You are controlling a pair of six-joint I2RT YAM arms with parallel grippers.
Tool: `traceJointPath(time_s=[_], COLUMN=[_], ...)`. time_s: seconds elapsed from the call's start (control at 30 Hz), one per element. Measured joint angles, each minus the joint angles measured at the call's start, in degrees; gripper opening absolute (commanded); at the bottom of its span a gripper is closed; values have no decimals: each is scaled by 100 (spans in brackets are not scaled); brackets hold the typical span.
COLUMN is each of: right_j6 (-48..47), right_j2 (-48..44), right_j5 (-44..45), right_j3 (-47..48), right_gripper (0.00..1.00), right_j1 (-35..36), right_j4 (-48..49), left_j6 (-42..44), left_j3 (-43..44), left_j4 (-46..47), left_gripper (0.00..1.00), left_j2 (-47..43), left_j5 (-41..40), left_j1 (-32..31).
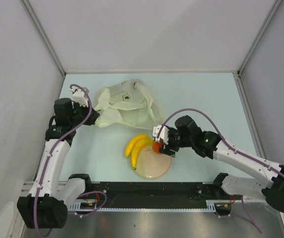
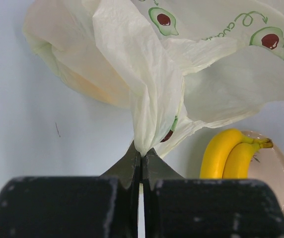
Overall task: Take the fake fruits out of the plastic bag
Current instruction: Place the fake fruit on the plate.
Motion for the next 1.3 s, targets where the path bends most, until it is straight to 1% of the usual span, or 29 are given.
traceJointPath(time_s=[0.07,0.27,0.4,0.53,0.93,1.13,1.3], right_j6=[-26,-181,-297,-358,-337,-142,-11], right_j2=[-118,-636,-647,-643,-632,-619,-348], right_j5=[138,765,1088,1226,1244,1207,846], right_j3=[-225,-1054,-1246,-1390,-1528,-1530,-1528], right_gripper=[0,0,0,0,0,0,0], right_j1=[66,487,494,490,511,616,688], right_j4=[-114,-63,68,271,584,785,1215], left_j6=[-9,-52,-55,-57,-50,-52,-57], left_j3=[0,0,0,0,0,0,0], left_j4=[-2,-11,-13,-13,-129,-144,-144], left_gripper=[0,0,0,0,0,0,0], left_j2=[0,-9,-50,-85,-243,-267,-247], left_j5=[-2,39,42,42,28,31,81], left_j1=[-24,-210,-225,-227,-234,-234,-234])
